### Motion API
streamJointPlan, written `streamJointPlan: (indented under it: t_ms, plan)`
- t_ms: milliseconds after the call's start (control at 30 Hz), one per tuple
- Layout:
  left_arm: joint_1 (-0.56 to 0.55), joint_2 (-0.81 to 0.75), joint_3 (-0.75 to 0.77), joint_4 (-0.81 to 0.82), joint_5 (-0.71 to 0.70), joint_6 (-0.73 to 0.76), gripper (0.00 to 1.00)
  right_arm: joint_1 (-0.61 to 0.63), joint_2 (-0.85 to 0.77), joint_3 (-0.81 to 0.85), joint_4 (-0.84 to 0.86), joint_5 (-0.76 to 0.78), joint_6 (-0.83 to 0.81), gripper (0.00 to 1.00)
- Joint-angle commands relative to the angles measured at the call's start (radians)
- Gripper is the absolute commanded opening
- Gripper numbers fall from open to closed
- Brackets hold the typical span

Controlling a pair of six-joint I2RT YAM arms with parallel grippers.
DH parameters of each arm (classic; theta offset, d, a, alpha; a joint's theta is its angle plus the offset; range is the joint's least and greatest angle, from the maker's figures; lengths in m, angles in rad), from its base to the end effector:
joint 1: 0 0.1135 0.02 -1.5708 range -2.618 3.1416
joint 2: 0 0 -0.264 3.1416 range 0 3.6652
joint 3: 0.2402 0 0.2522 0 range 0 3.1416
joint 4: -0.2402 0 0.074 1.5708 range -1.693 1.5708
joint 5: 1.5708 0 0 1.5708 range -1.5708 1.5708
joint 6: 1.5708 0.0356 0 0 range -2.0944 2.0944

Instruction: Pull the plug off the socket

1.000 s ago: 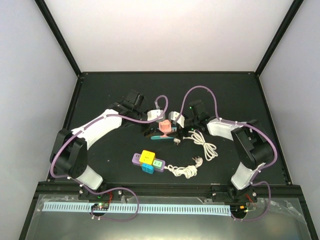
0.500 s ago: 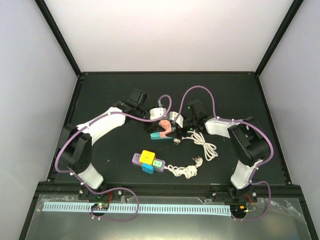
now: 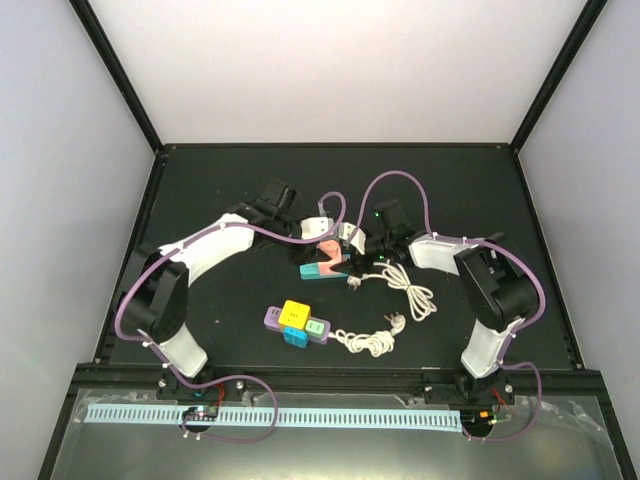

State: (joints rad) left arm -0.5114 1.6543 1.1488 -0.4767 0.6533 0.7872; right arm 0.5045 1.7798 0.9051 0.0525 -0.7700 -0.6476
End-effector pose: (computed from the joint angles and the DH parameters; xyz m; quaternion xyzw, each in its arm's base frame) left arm 0.2878 -0.1863 0.2254 0.6222 0.6657 -0.2664 0.3143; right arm 0.2906 0.1888 0.1493 -0.5850 0.6486 0.3244 0.3630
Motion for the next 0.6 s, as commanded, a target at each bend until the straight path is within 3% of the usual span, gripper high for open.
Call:
streamJointPlan:
  t_ms: [0,400,567]
  plan:
    - [-0.01,0.014,0.009,0.046,0.022,0.021,0.55,0.011,0.022,0.027,0.009,-0.007,-0.006,0.7]
    - [-0.024,0.05,-0.008,0.071,0.006,0.029,0.51,0.023,0.029,0.028,0.007,0.01,-0.009,0.68]
    - [-0.024,0.047,-0.009,0.064,-0.01,0.034,0.44,0.029,0.037,0.034,0.003,0.017,-0.007,0.71]
